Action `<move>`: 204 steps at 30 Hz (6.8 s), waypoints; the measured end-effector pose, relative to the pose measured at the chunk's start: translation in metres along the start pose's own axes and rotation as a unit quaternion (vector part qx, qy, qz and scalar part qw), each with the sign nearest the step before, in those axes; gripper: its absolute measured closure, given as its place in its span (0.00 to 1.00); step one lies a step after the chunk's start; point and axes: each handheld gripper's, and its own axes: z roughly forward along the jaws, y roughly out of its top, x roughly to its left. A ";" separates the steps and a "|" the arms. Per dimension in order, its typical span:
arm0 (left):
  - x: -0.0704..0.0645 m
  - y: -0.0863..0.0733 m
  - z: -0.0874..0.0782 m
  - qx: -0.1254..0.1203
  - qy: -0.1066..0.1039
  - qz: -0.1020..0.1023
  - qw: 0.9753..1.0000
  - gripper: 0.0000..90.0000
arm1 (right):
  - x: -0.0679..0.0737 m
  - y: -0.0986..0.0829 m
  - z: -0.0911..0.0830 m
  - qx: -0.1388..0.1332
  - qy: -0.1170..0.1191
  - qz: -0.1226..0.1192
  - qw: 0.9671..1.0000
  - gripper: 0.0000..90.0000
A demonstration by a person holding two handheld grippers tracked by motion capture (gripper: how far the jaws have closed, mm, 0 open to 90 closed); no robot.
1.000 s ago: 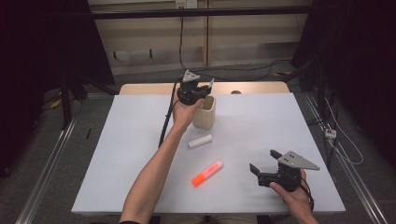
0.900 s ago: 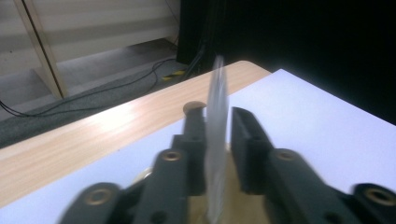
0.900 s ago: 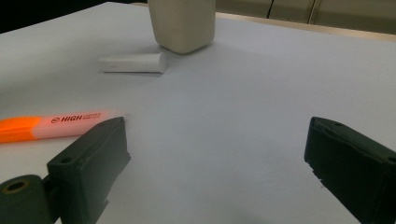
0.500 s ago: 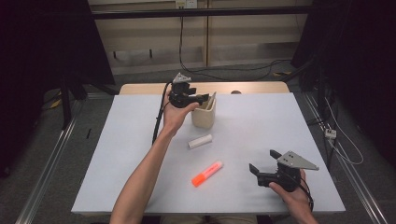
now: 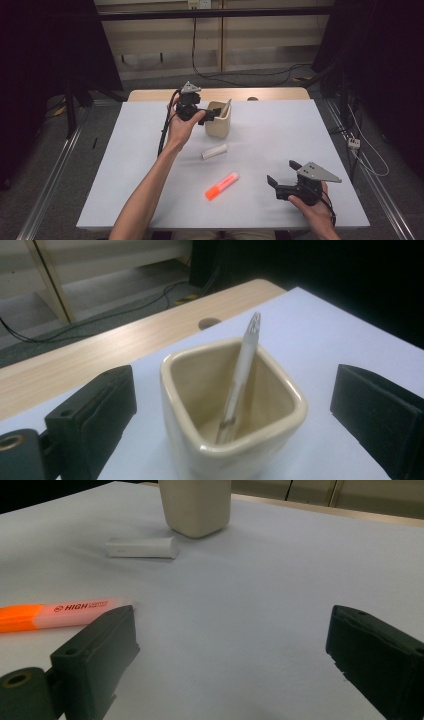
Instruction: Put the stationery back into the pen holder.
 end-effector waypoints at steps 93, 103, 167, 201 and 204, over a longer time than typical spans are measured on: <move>-0.051 -0.054 0.058 0.304 -0.093 0.128 0.939 0.61 | 0.002 0.001 0.002 0.002 0.002 -0.005 1.000 0.06; -0.054 -0.054 0.063 0.312 -0.090 0.143 0.935 0.72 | 0.001 0.001 0.001 0.000 0.000 -0.002 1.000 0.06; -0.037 -0.037 -0.017 0.056 -0.033 0.053 0.997 0.75 | 0.003 0.002 0.002 0.000 0.000 -0.005 1.000 0.06; -0.032 0.011 -0.038 -0.076 -0.001 0.049 0.996 0.75 | 0.001 0.001 0.000 -0.003 -0.001 -0.001 1.000 0.06; -0.033 0.013 -0.036 -0.075 0.002 0.055 0.996 0.75 | 0.000 0.001 -0.001 -0.003 -0.002 -0.001 1.000 0.06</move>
